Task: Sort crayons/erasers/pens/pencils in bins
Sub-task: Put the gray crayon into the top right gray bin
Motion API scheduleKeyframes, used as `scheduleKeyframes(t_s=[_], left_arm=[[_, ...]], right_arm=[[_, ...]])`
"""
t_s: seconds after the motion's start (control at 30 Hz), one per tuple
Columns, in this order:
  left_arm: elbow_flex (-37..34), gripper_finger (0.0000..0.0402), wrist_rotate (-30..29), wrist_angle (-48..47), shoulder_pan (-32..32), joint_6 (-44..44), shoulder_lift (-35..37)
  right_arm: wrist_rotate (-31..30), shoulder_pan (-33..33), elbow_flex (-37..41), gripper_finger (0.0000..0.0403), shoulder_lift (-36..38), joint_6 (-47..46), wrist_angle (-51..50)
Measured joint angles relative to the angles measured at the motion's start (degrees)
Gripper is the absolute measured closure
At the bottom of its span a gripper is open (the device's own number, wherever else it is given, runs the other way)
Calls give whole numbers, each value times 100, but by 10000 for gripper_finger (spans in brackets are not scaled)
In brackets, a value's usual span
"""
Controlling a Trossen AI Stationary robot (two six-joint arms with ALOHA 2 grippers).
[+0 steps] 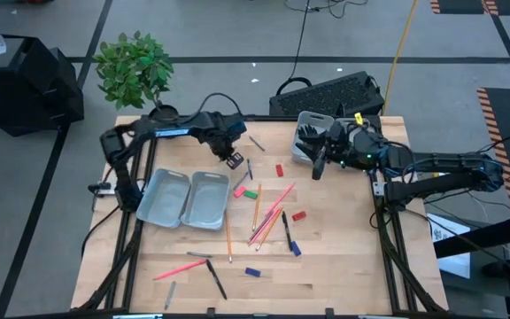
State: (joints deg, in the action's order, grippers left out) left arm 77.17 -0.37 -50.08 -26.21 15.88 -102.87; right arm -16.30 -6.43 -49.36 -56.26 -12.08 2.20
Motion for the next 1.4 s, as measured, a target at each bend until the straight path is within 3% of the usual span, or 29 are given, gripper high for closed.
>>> scheduleKeyframes(t_s=[0.13,0.33,0.53,0.7,0.83,0.97,1.4], left_arm=[[9,369,24,541,270,-232,569],[17,368,86,1769,843,-617,1234],[26,367,84,3024,1470,-926,1537],[27,367,31,3883,1859,-1183,1636],[28,367,15,4492,2066,-1475,1637],[28,367,32,4777,2155,-1569,1592],[24,366,-144,4813,2135,-1363,1573]], right_arm=[[312,12,5,260,-406,172,57],[751,16,2,262,-1030,409,1026],[724,14,7,260,-1221,353,2205],[737,14,4,244,-1183,290,2518],[1286,16,0,243,-1160,224,2653],[1791,16,2,256,-1163,60,2808],[1812,12,0,348,-1171,204,2952]])
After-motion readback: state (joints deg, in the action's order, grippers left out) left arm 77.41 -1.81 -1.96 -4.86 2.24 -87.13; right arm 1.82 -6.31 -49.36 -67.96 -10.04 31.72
